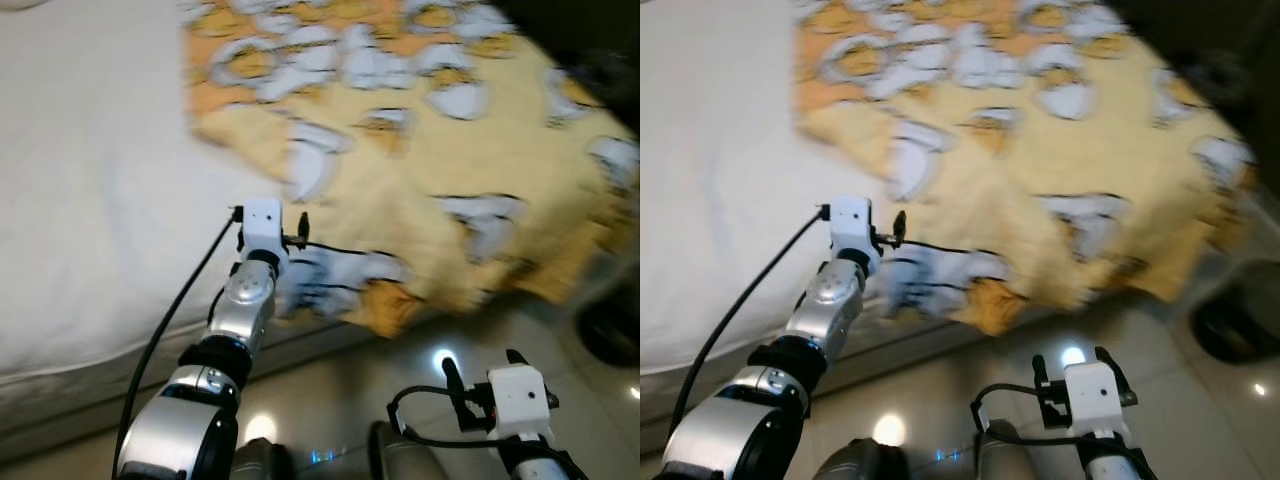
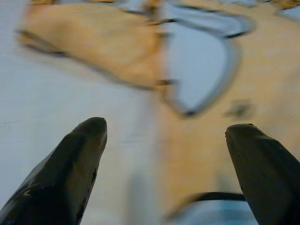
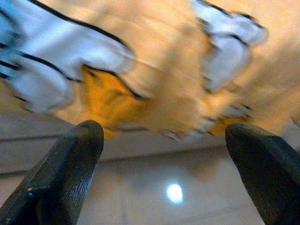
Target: Clean up the room
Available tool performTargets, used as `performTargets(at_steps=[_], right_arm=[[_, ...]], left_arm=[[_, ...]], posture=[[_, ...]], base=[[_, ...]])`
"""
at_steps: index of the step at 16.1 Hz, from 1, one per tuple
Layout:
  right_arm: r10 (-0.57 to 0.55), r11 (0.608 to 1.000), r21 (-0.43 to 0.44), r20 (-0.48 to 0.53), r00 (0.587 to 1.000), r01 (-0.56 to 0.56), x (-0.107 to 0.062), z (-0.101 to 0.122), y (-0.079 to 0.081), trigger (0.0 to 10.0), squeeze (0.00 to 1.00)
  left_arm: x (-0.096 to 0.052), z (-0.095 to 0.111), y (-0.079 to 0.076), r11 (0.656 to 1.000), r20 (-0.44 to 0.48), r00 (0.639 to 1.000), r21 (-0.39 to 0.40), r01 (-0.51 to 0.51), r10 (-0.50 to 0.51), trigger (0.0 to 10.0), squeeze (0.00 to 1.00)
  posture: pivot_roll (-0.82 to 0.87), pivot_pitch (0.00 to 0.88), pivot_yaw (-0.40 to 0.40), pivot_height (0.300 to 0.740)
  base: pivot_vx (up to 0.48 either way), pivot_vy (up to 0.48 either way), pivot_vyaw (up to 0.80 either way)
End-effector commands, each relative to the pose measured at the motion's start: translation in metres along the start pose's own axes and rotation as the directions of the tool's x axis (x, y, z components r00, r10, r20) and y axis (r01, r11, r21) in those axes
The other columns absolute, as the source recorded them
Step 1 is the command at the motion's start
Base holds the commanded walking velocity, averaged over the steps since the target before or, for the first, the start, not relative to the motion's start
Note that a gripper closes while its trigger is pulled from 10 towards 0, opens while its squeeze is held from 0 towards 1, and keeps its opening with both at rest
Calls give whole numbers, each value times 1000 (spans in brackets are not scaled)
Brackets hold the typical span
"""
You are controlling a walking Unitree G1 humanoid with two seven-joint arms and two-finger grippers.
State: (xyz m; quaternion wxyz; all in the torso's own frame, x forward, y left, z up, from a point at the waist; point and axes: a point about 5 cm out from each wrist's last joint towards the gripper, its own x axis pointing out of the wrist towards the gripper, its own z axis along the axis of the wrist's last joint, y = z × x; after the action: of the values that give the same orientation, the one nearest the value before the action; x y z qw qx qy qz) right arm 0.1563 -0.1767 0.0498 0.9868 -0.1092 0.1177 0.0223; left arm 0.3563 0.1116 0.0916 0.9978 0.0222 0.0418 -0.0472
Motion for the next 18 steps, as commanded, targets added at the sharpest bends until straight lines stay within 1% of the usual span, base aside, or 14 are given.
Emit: performTargets(at_steps=[1, 5, 7, 8, 9, 10, 11, 12, 13, 16, 18], right_arm=[[-2, 1000, 5, -19, 1000, 3, -5, -2, 1, 10000, 0], [6, 1000, 5, -24, 1000, -5, -5, -3, 1, 10000, 0], [6, 1000, 5, -24, 1000, -5, -5, -3, 1, 10000, 0], [6, 1000, 4, -26, 1000, -6, -5, -3, 1, 10000, 0], [5, 1000, 5, -29, 1000, -5, -7, -3, 1, 10000, 0], [4, 1000, 6, -32, 999, -3, -8, -3, 1, 10000, 0], [-3, 1000, 6, -34, 999, 3, -10, -3, 0, 10000, 0], [-5, 1000, -6, -47, 999, 5, -11, -4, 0, 10000, 0], [-12, 1000, -9, -61, 998, 12, -10, -6, -1, 10000, 0], [-17, 1000, 13, -73, 997, 18, -8, -7, 0, 10000, 0], [-16, 1000, 13, -72, 997, 17, -8, -7, 0, 10000, 0]], left_arm=[[0, -3, -7, 999, -18, 1000, 43, 13, -12, 10000, 0], [2, -6, -15, 995, -55, 995, -67, 78, -81, 10000, 0], [2, -6, -15, 995, -55, 995, -67, 78, -81, 10000, 0], [2, -6, -18, 991, -59, 993, -92, 97, -102, 10000, 0], [2, -7, -31, 973, -74, 980, -155, 171, -184, 10000, 0], [2, -7, -40, 954, -78, 967, -201, 223, -243, 10000, 0], [-3, -10, -61, 908, -97, 926, -256, 331, -364, 10000, 0], [-4, -10, -66, 904, -89, 921, -247, 349, -380, 10000, 0], [-5, -10, -69, 908, -77, 923, -228, 353, -378, 10000, 0], [-6, -13, -61, 932, -66, 945, -197, 303, -321, 10000, 0], [-6, -14, -60, 933, -69, 945, -195, 302, -321, 10000, 0]], posture=[[-351, 240, 35, 719], [-351, 249, 31, 719], [-351, 249, 31, 719], [-355, 252, 30, 719], [-362, 258, 32, 719], [-362, 258, 32, 719], [-365, 258, 35, 719], [-365, 259, 36, 719], [-364, 252, 41, 719], [-361, 239, 42, 719], [-361, 239, 42, 719]], base=[[0, 0, 0], [0, 0, 0], [0, 0, 0], [0, 0, 0], [0, 0, 0], [0, 0, 0], [0, 0, 0], [0, 0, 0], [0, 0, -738], [0, 0, -754], [0, 0, -781]])
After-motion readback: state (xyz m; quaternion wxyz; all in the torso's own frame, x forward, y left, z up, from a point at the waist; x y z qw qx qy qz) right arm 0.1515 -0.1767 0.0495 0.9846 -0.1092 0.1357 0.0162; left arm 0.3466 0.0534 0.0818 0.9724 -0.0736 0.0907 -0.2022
